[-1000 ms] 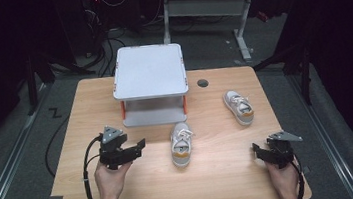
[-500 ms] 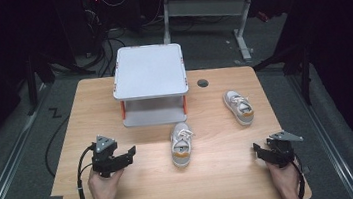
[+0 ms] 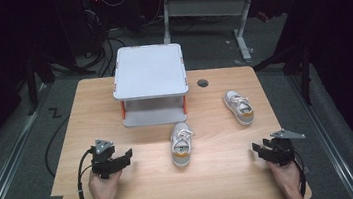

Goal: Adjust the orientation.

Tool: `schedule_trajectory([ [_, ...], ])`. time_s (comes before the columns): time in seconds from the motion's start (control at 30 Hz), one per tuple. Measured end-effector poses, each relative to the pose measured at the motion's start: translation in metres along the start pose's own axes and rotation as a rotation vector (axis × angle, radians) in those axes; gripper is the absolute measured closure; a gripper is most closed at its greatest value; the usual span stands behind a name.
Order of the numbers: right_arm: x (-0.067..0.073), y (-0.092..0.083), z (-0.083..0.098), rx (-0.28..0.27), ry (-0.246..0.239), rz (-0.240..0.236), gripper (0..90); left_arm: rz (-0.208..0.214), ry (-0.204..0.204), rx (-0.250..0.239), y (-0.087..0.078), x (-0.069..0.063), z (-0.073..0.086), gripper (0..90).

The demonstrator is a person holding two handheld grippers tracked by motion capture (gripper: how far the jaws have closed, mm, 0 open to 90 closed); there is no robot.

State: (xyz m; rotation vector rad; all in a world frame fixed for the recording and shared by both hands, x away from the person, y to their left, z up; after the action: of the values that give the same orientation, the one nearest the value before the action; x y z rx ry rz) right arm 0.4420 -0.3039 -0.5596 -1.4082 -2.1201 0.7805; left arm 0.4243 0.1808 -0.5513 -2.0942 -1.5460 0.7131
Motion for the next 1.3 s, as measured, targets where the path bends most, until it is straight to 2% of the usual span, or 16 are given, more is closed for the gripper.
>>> schedule_trajectory([
  [0.17, 0.002, -0.009, -0.019, -0.022, 0.000, -0.051, 51.7, -0.040, 0.019, 0.027, 0.009, 0.004, 0.005, 30.8],
  [0.3, 0.007, -0.018, -0.041, -0.073, -0.002, -0.105, 57.0, -0.054, 0.037, 0.045, 0.013, 0.006, 0.008, 31.2],
  [0.4, 0.009, -0.019, -0.056, -0.071, -0.042, -0.098, 57.8, -0.065, 0.047, 0.060, 0.016, 0.008, 0.011, 31.3],
  [0.57, 0.011, -0.016, -0.080, -0.058, -0.107, -0.064, 60.6, -0.074, 0.055, 0.048, 0.017, 0.010, 0.010, 31.6],
  [0.73, 0.010, -0.003, -0.101, -0.012, -0.131, -0.052, 61.4, -0.111, 0.104, 0.050, 0.019, 0.009, 0.011, 31.9],
  [1.03, 0.009, 0.031, -0.126, 0.105, -0.153, -0.011, 63.9, -0.102, 0.105, 0.050, 0.020, 0.007, 0.011, 30.4],
  [1.17, 0.007, 0.047, -0.131, 0.163, -0.136, 0.007, 64.4, -0.101, 0.107, 0.050, 0.020, 0.007, 0.011, 30.3],
  [1.3, 0.006, 0.060, -0.136, 0.191, -0.105, 0.007, 66.3, -0.101, 0.108, 0.050, 0.020, 0.007, 0.011, 30.3],
])
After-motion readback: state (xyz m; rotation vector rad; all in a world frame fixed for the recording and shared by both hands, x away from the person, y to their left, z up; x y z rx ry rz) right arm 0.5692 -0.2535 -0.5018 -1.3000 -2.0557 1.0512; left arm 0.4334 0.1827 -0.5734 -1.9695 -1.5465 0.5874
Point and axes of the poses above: each handheld gripper's, and its own axes: y roughly forward along the jaws, z roughly out of its underside, x roughly to its left, the point moved 10 cm from there along y, roughly forward along the jaws, and after that the axes turned 1 degree about -z, right-handed, at the moved point
